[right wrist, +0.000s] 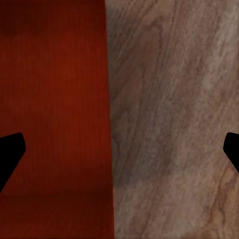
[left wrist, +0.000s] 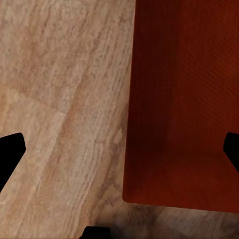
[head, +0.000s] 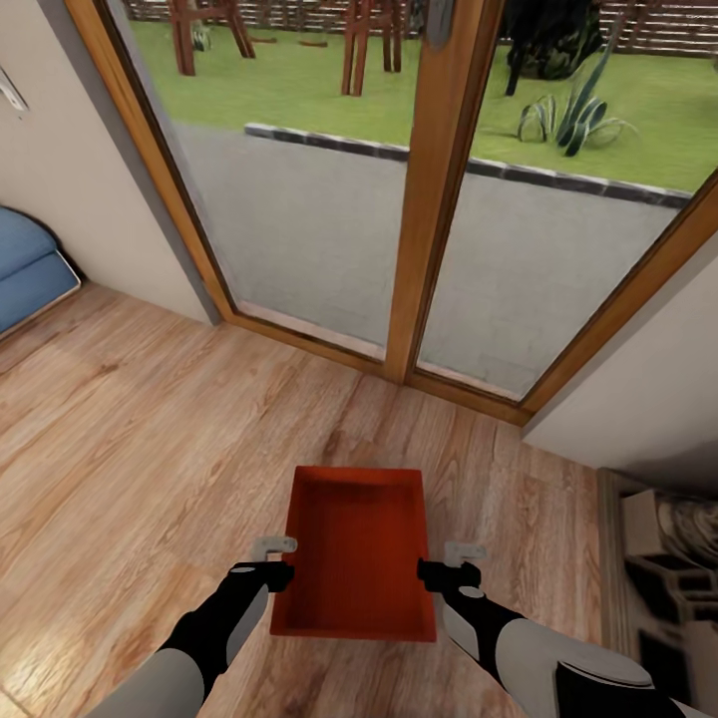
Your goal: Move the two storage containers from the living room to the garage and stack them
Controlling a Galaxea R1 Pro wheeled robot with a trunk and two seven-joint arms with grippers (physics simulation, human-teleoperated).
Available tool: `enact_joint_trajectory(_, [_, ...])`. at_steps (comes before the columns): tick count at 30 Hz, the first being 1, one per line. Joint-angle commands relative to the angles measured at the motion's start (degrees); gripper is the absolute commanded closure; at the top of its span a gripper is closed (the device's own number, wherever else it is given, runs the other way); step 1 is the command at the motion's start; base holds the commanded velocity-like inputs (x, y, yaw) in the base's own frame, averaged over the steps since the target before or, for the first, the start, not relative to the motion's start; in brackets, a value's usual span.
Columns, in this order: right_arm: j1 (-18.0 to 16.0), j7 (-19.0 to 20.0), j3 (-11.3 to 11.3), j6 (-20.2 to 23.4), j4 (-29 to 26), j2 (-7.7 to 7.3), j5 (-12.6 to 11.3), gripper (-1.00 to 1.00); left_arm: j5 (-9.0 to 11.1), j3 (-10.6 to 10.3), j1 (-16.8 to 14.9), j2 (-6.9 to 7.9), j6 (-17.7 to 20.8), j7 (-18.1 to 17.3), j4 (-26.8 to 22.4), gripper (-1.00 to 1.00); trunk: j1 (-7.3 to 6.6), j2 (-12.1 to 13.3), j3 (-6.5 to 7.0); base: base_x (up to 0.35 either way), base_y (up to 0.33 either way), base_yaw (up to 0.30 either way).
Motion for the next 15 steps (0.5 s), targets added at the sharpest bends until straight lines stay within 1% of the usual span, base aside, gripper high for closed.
enact_joint_trajectory(1, [0.0, -0.3, 0.5, -0.1, -0.1, -0.03, -0.4, -1.0, 0.6, -0.4, 0.0, 0.05, 0.2, 0.5, -0.1, -1.0, 0.22, -0.4, -0.22, 0.0, 0.0, 0.0])
enact_joint_trajectory(11, [0.0, -0.5, 0.4, -0.2, 0.3, -0.21, -0.5, -1.0, 0.6, -0.4, 0.0, 0.05, 0.2, 0.4, -0.1, -1.0, 2.42, -4.4, -2.01, 0.0, 0.0, 0.0])
enact_joint_trajectory(15, [0.0, -0.9, -0.1, -0.1, 0.5, -0.29, -0.9, -1.0, 0.7, -0.3, 0.0, 0.05, 0.2, 0.1, -0.1, -1.0, 3.3, -6.0, -2.73, 0.0, 0.0, 0.0])
